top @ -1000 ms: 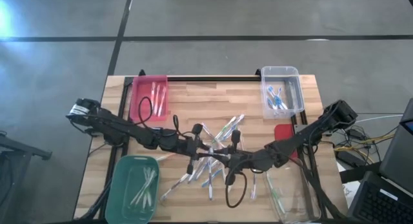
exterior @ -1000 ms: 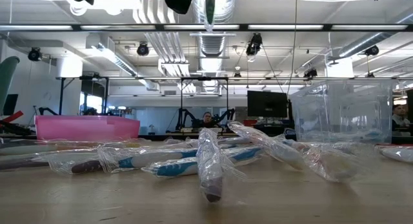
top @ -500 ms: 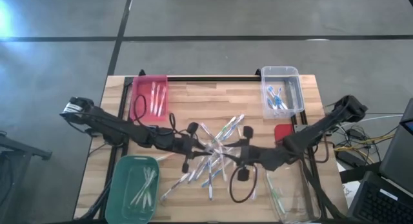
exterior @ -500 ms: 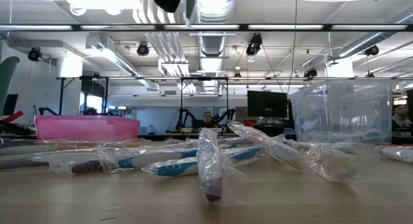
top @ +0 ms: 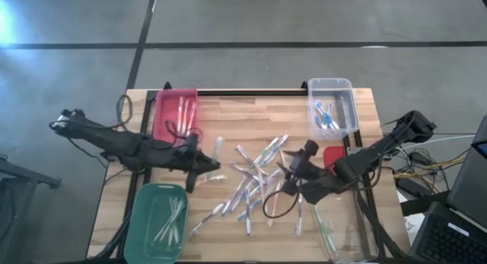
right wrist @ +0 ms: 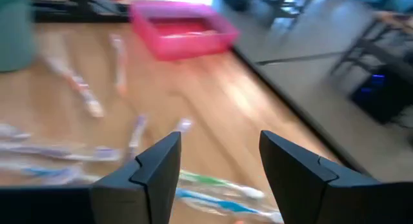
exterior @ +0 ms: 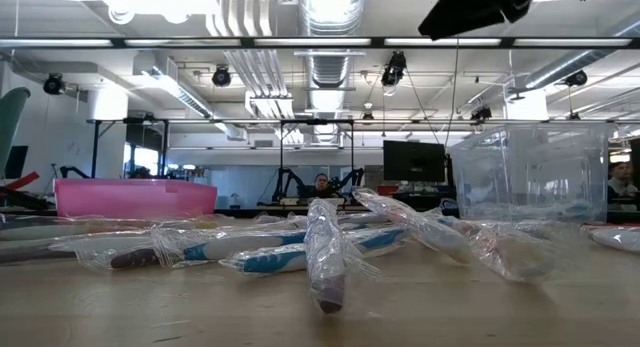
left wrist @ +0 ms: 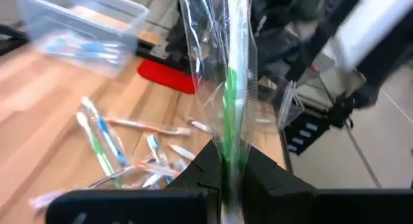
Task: Pick & Place Toothbrushes
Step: Put the green toothbrush into the green bin
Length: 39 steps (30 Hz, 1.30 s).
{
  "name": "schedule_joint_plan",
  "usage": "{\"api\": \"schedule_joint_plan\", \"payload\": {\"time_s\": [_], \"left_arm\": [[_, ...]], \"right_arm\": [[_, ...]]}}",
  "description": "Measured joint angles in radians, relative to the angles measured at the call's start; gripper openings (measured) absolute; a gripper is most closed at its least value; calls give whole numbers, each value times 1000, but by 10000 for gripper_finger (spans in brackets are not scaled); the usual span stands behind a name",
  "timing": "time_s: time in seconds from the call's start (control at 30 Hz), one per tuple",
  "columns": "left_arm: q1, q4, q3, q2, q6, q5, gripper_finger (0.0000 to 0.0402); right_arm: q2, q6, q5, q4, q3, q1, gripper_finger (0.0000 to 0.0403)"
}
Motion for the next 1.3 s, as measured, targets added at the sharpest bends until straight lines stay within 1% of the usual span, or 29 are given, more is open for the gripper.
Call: {"api": "schedule_joint_plan", "payload": {"time_s": [0.07, 0.17, 0.3, 0.37, 0.47, 0.5, 0.57, 0.63, 0.7, 0.77, 0.8, 0.83, 0.9, 1.07, 1.17, 1.23, 1.3], "left_arm": [[-58, -85, 68, -8, -40, -101, 25], [-168, -240, 179, 7, -110, -281, 25], [-317, -441, 319, 71, -280, -477, 25], [-380, -544, 389, 116, -407, -540, 25], [-454, -692, 489, 201, -583, -599, 25], [-472, -743, 519, 233, -644, -604, 25], [-494, -869, 586, 301, -779, -597, 25], [-511, -1008, 648, 366, -935, -569, 25], [-526, -1158, 701, 425, -1113, -515, 25], [-539, -1291, 737, 479, -1274, -429, 25], [-547, -1331, 747, 502, -1342, -385, 25], [-553, -1324, 745, 516, -1379, -347, 25], [-566, -1294, 726, 530, -1414, -315, 25], [-606, -1323, 691, 557, -1608, -200, 25], [-643, -1322, 653, 554, -1726, -185, 25], [-668, -1319, 622, 553, -1807, -153, 25], [-692, -1291, 589, 554, -1852, -127, 25]], "right_arm": [[-9, 21, 23, -37, -11, -15, 210], [-32, 105, 27, -109, -19, -35, 214], [-68, 199, 29, -185, -50, -42, 219], [-86, 228, 28, -201, -68, -41, 222], [-108, 247, 10, -216, -91, -42, 225], [-115, 252, 8, -216, -98, -42, 226], [-129, 258, 8, -215, -109, -43, 229], [-145, 260, 7, -215, -121, -43, 232], [-156, 265, 8, -214, -132, -43, 234], [-166, 269, 7, -215, -141, -43, 236], [-170, 269, 8, -216, -145, -43, 237], [-173, 269, 8, -215, -147, -43, 238], [-175, 269, 9, -214, -150, -43, 240], [-177, 269, 9, -213, -150, -43, 244], [-177, 274, 8, -213, -150, -43, 242], [-177, 276, 8, -213, -150, -43, 236], [-177, 277, 7, -213, -150, -43, 230]]}}
